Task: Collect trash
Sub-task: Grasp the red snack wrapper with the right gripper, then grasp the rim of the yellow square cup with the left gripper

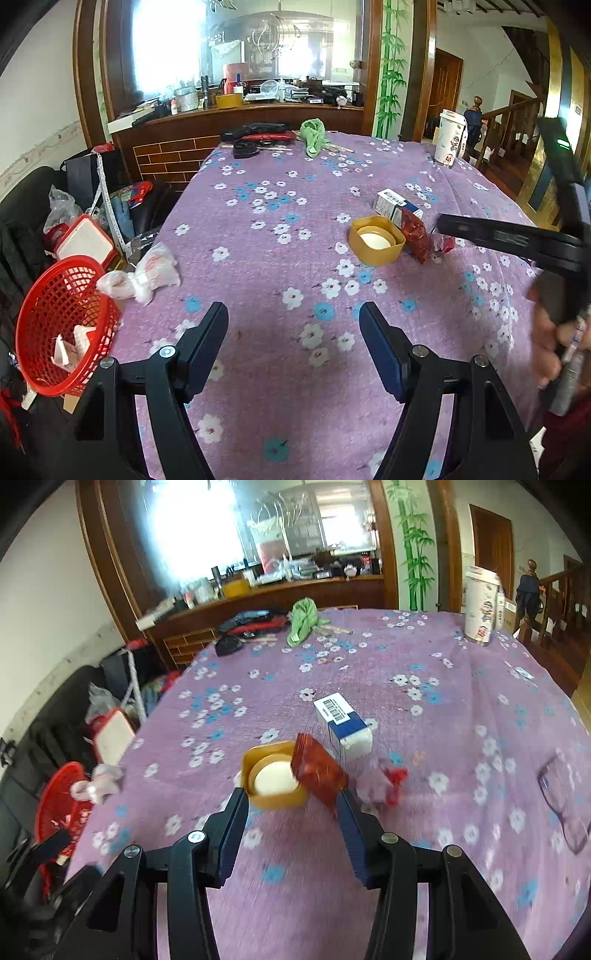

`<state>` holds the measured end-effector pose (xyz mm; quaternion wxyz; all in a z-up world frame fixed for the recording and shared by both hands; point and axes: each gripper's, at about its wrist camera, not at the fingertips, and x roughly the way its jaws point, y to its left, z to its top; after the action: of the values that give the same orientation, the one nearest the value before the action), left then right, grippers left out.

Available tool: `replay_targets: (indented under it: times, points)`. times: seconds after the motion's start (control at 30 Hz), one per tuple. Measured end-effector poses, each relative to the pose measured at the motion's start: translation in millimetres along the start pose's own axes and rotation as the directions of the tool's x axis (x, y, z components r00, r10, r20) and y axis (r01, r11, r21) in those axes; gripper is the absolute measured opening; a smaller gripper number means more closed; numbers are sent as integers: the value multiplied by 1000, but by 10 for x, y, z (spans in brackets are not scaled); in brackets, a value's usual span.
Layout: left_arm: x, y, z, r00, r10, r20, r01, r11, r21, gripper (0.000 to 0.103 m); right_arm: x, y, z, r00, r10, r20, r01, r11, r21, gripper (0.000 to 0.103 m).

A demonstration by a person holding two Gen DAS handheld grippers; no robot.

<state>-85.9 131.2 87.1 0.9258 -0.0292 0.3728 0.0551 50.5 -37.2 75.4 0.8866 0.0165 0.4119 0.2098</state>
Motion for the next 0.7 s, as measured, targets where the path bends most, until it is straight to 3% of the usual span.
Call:
replay_targets:
  times: [0.2,0.27,0.3,0.47,0.6,0.7]
  points:
    - [135,-7,132,999,-15,-32,14,1000,-25,72,431,73,95,992,-123,-35,120,990,-72,51]
    - [206,2,189,999,-26,-47,24,999,-41,72,497,14,88,989,-146,-38,142,987,-77,27]
    - [237,2,210,998,-28,-53,26,999,-46,72,517,-23,81,987,-154,-45,150,985,-81,23]
    - [473,-108,375,996,-42,-82,35,996,-79,72,356,-153,65,993,-110,37,112,992,-60,20]
    - [732,-251,501,992,-59,-108,45,991,-124,72,125,-291,42,984,31,174,-24,999,-43,20]
    - [978,-365,572,987,-80,-138,58,985,-161,72,32,-397,61,975,68,212,-69,998,-3,20]
